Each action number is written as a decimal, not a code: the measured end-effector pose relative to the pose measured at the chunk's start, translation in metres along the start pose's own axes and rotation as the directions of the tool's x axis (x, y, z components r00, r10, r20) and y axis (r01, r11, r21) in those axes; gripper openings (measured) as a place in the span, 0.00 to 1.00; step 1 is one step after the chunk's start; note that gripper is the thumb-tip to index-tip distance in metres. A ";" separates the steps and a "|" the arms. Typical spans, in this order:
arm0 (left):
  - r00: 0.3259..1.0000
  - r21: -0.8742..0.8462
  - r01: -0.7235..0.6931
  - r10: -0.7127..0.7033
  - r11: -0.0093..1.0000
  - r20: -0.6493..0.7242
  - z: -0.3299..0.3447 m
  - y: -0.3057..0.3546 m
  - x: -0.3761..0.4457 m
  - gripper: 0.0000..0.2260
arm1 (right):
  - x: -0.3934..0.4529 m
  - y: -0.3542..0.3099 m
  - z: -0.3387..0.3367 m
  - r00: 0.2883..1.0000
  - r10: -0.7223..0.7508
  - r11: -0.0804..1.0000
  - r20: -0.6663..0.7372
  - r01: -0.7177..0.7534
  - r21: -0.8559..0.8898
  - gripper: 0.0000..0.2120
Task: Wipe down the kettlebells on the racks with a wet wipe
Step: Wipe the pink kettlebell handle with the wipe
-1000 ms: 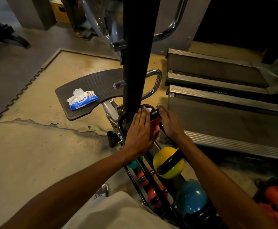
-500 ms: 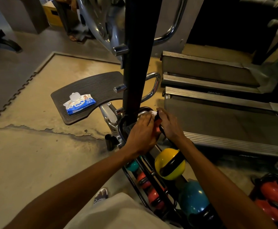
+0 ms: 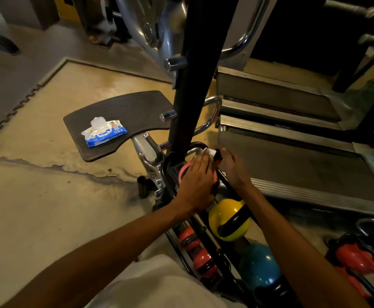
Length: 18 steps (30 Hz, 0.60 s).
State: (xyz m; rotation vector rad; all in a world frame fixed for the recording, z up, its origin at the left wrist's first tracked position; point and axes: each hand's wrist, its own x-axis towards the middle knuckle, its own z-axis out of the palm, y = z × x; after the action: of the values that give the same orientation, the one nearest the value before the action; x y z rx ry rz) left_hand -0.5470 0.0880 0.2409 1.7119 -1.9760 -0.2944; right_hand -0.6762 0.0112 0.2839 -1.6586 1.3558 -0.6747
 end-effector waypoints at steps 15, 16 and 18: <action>0.986 -0.165 0.144 -0.156 0.976 -0.064 0.025 -0.007 -0.062 0.57 | -0.007 -0.020 0.010 0.995 0.095 0.993 -0.013 -0.096 -0.063 0.18; 0.986 -0.170 0.141 -0.153 0.975 -0.062 0.026 -0.009 -0.066 0.58 | -0.006 -0.021 0.010 0.995 0.098 0.993 -0.019 -0.099 -0.058 0.18; 0.984 -0.187 0.143 -0.160 0.972 -0.081 0.024 -0.008 -0.055 0.59 | -0.006 -0.024 0.013 0.994 0.098 0.994 -0.041 -0.100 -0.053 0.19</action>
State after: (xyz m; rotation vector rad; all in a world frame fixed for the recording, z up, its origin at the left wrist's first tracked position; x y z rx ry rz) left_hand -0.5480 0.1365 0.2044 1.7281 -1.6990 -0.4243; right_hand -0.6553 0.0216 0.2996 -1.6163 1.4858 -0.6189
